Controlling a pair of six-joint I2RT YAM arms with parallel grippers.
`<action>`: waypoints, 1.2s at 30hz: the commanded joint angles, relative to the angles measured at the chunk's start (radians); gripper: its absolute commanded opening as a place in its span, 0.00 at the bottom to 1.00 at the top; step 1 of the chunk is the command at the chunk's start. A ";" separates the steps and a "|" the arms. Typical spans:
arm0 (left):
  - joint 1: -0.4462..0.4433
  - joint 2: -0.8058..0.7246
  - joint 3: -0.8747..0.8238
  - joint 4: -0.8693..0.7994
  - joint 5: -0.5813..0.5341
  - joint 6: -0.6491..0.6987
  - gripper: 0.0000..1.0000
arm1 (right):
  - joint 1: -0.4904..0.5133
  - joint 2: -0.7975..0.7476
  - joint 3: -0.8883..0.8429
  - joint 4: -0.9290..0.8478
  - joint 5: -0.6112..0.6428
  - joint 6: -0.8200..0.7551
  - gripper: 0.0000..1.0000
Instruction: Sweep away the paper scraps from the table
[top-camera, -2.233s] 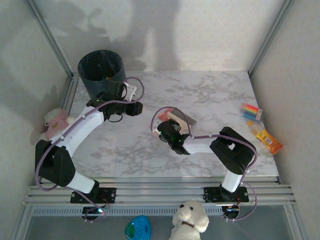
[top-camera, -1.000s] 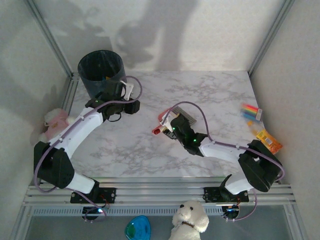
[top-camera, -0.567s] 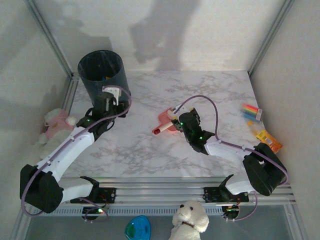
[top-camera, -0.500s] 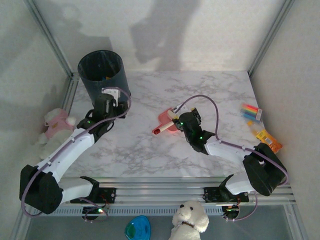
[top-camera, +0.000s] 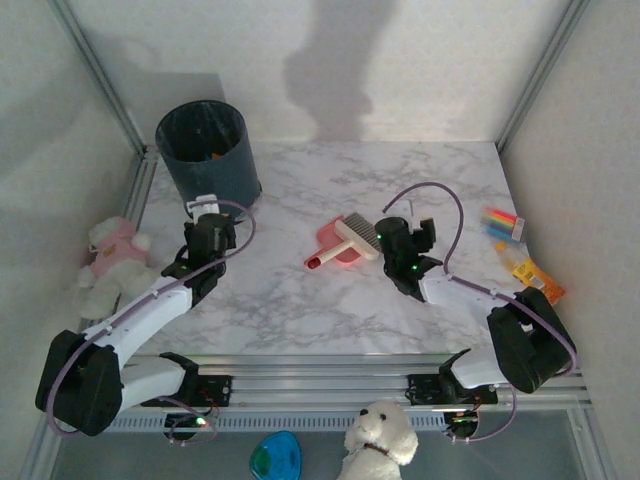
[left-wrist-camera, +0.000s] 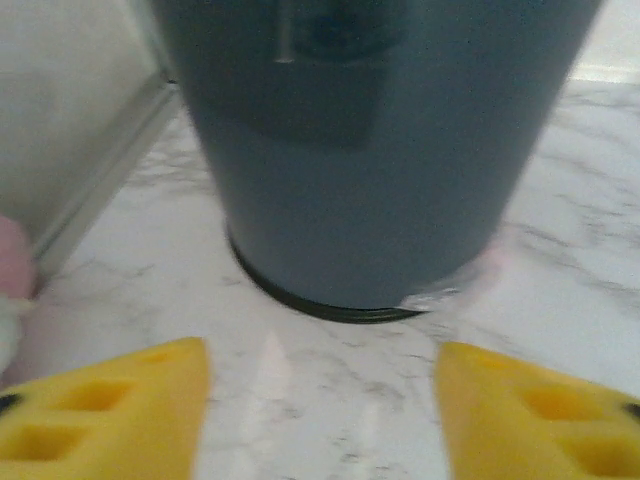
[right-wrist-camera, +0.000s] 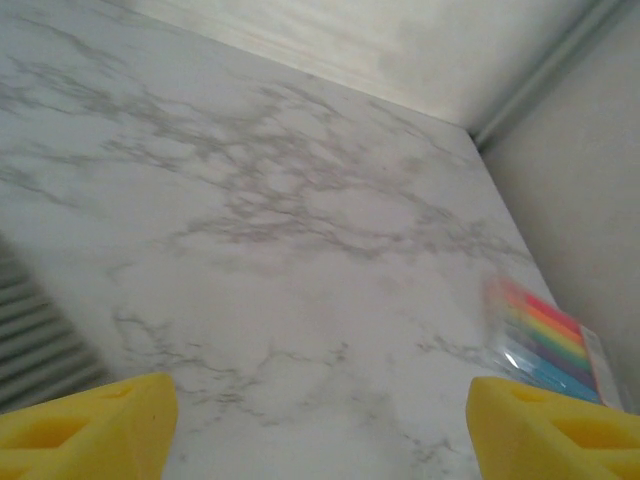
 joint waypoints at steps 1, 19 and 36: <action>0.005 -0.010 -0.041 0.079 -0.177 -0.019 0.72 | -0.029 -0.019 -0.004 -0.057 0.072 0.066 0.77; 0.118 0.124 -0.175 0.349 -0.181 0.030 0.99 | -0.153 -0.024 -0.067 -0.030 0.086 0.142 0.99; 0.361 0.128 -0.378 0.799 0.388 0.088 1.00 | -0.369 -0.090 -0.296 0.381 -0.428 0.092 0.99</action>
